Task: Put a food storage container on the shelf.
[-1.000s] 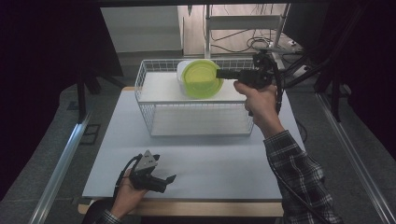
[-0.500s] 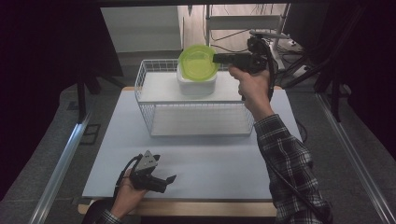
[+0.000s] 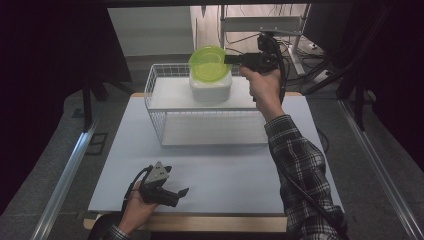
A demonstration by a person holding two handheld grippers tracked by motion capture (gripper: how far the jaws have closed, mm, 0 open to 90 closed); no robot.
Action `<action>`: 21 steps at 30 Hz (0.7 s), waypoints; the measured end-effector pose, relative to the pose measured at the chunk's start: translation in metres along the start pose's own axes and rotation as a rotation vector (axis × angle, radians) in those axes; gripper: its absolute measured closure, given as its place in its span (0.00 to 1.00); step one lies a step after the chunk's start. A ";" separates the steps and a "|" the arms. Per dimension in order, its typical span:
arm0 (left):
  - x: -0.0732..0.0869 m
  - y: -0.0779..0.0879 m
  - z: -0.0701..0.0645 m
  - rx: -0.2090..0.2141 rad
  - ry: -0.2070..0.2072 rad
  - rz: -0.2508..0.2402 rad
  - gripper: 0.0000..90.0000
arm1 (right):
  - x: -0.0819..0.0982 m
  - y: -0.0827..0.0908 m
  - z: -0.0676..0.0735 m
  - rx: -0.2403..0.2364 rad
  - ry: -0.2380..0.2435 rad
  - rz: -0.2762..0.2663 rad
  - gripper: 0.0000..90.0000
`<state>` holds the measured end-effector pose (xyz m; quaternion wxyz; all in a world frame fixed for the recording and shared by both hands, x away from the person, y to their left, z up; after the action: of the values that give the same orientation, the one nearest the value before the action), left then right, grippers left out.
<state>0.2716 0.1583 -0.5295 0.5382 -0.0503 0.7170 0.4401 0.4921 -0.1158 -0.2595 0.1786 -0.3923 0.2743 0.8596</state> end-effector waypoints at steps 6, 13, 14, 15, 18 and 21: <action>0.000 0.000 0.000 0.002 -0.006 0.007 0.03 | -0.002 -0.004 0.000 0.053 0.003 0.000 0.87; 0.000 -0.001 -0.001 0.003 -0.006 0.011 0.03 | -0.005 -0.011 -0.002 0.104 0.010 -0.004 0.80; 0.000 -0.001 -0.001 0.004 -0.007 0.011 0.03 | -0.005 -0.012 -0.002 0.107 0.007 -0.004 0.78; 0.000 -0.001 -0.001 0.004 -0.008 0.012 0.03 | -0.006 -0.012 -0.002 0.127 0.015 -0.005 0.78; 0.000 -0.001 -0.001 0.005 -0.010 0.013 0.03 | -0.006 -0.014 -0.002 0.178 0.054 0.009 0.77; 0.000 -0.001 -0.001 0.005 -0.009 0.013 0.03 | -0.006 -0.015 -0.003 0.172 0.053 0.002 0.77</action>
<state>0.2715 0.1571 -0.5307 0.5387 -0.0422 0.7159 0.4421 0.5055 -0.1064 -0.2610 0.2038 -0.3978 0.3522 0.8223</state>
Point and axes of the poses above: each handheld gripper's, and its own axes: y roughly backward along the jaws, x roughly out of its underside, z roughly to its left, the point moved 2 cm from there along -y, roughly forward along the jaws, and after that the axes turned 1 degree about -z, right-handed, at the moved point
